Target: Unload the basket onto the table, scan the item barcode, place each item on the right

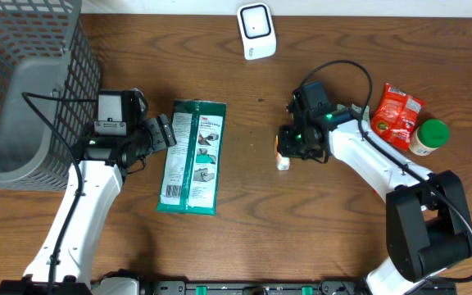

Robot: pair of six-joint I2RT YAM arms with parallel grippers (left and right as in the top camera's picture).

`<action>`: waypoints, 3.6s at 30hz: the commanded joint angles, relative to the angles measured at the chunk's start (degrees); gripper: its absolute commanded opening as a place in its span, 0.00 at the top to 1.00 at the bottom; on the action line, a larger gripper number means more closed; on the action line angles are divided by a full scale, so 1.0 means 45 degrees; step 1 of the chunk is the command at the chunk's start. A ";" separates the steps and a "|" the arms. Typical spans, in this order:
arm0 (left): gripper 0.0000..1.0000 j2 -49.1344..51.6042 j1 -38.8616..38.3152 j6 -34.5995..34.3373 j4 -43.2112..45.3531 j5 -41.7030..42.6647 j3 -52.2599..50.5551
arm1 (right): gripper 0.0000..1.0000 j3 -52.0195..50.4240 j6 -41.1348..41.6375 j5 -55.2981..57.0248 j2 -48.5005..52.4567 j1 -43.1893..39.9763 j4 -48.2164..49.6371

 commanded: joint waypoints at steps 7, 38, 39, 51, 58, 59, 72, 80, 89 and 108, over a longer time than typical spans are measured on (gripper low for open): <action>0.18 0.0097 0.0010 0.0112 -0.0044 -0.0029 -0.0068 | 0.56 -0.0117 -0.1146 0.1496 -0.0058 -0.0894 -0.0758; 0.18 0.0097 0.0010 0.0107 -0.0039 -0.0029 -0.0068 | 0.58 0.1744 0.1399 0.9015 0.0204 0.4070 -0.2987; 0.18 0.0097 0.0010 0.0107 -0.0039 -0.0029 -0.0063 | 0.59 0.1744 0.1452 0.9306 0.0374 0.4221 -0.2982; 0.18 0.0097 0.0010 0.0107 -0.0039 -0.0029 -0.0068 | 0.61 0.1744 0.1535 1.0977 0.2409 0.4493 -0.2997; 0.18 0.0097 0.0010 0.0107 -0.0039 -0.0034 -0.0068 | 0.67 0.1744 0.1540 1.1021 0.2822 0.4493 -0.2817; 0.18 0.0097 0.0010 0.0107 -0.0039 -0.0029 -0.0068 | 0.68 0.1744 0.1540 1.1026 0.2851 0.4493 -0.2793; 0.18 0.0097 0.0010 0.0107 -0.0039 -0.0029 -0.0068 | 0.76 0.1214 0.1535 1.1079 0.2856 0.4493 -0.2259; 0.18 0.0097 0.0010 0.0107 -0.0039 -0.0029 -0.0068 | 0.77 0.1078 0.1535 1.1069 0.2856 0.4493 -0.2166; 0.18 0.0097 0.0010 0.0112 -0.0039 -0.0029 -0.0068 | 0.83 0.0908 0.1540 1.0919 0.2856 0.4493 -0.2059; 0.18 0.0097 0.0010 0.0112 -0.0039 -0.0034 -0.0068 | 0.99 0.1423 0.0296 1.0579 0.2244 0.4483 -0.2710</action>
